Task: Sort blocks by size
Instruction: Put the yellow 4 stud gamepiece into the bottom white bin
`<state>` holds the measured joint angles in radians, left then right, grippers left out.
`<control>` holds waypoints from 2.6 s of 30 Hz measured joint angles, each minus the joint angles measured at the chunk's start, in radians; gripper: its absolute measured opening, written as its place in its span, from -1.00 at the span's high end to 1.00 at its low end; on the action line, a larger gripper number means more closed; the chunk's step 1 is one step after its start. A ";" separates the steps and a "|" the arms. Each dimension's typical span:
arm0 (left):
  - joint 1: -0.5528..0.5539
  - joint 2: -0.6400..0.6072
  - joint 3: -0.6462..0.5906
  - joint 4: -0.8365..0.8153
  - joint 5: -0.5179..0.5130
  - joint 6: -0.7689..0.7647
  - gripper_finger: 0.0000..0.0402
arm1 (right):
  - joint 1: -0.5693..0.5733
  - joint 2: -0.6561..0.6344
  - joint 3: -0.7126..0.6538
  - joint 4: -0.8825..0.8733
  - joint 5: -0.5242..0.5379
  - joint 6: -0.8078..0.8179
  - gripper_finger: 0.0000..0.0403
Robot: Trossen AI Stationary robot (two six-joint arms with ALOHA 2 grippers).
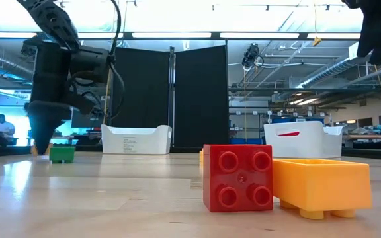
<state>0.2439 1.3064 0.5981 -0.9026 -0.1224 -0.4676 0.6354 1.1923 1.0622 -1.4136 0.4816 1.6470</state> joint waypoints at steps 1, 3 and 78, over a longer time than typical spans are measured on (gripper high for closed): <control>0.000 0.000 0.010 -0.001 -0.008 0.012 0.24 | -0.003 0.000 0.000 0.000 0.000 0.000 -0.15; -0.001 0.000 0.037 -0.022 -0.016 0.034 0.24 | -0.008 0.000 0.000 0.000 0.000 0.001 -0.15; -0.590 1.314 1.702 0.791 -0.195 0.125 0.17 | -0.021 -0.001 0.000 0.069 -0.042 -0.507 -0.04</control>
<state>-0.3466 2.6200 2.2998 -0.1116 -0.3173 -0.3427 0.6144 1.1915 1.0622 -1.3450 0.4397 1.1404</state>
